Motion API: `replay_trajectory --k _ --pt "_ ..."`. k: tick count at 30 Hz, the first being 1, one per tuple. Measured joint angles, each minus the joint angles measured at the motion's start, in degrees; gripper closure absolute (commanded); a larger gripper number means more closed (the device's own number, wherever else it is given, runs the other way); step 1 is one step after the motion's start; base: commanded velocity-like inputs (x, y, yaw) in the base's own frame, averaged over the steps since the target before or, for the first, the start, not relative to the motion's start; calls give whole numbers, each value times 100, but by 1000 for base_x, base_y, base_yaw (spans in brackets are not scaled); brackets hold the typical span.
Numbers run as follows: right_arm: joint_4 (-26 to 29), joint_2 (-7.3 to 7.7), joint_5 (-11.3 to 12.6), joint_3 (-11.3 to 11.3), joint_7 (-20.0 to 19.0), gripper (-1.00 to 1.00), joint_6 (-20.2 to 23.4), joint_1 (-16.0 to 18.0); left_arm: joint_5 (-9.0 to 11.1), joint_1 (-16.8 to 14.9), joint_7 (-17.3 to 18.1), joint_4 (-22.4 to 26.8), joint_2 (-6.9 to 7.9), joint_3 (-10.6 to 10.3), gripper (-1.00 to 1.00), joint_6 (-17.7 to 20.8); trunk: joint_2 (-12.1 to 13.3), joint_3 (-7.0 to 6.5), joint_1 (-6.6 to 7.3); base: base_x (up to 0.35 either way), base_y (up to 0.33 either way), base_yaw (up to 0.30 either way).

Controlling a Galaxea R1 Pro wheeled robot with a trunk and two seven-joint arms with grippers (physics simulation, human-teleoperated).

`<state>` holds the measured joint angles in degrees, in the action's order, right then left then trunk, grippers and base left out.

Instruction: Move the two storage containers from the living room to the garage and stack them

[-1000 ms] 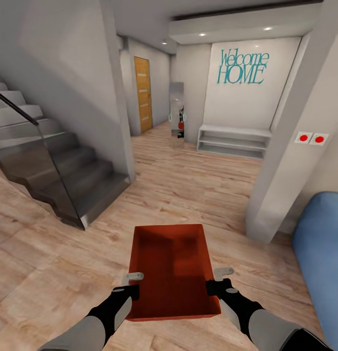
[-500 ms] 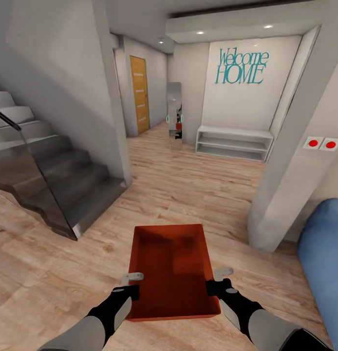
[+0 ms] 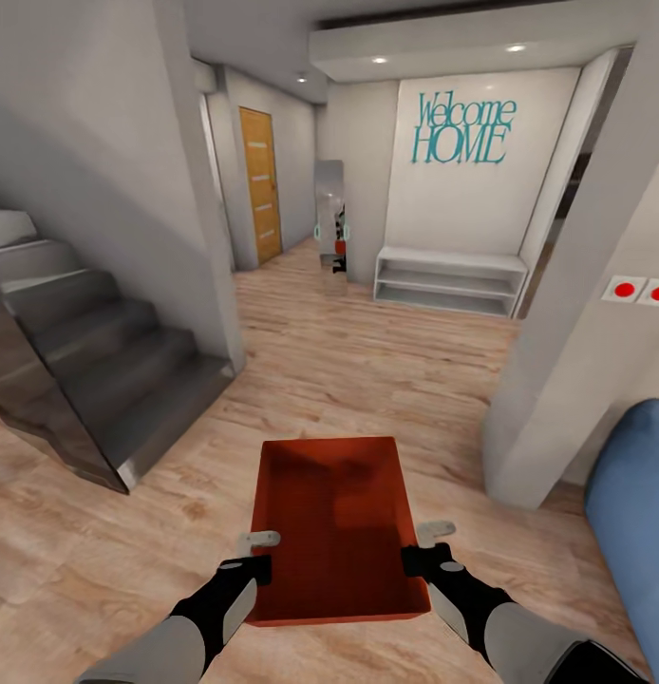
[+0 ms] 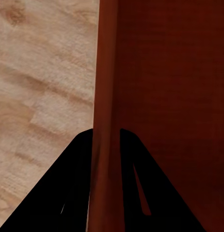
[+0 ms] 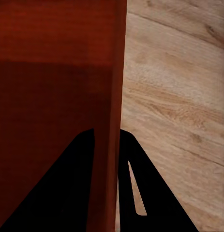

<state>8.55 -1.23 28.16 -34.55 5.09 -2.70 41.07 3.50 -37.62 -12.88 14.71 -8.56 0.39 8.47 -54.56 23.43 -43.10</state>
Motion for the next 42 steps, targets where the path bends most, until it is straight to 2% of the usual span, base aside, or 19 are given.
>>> replay_trajectory --k 42 --pt "-10 -9 -2 4 6 100 -8 0 -3 0 8 0 6 -1 100 0 0 0 0 323 0 0"
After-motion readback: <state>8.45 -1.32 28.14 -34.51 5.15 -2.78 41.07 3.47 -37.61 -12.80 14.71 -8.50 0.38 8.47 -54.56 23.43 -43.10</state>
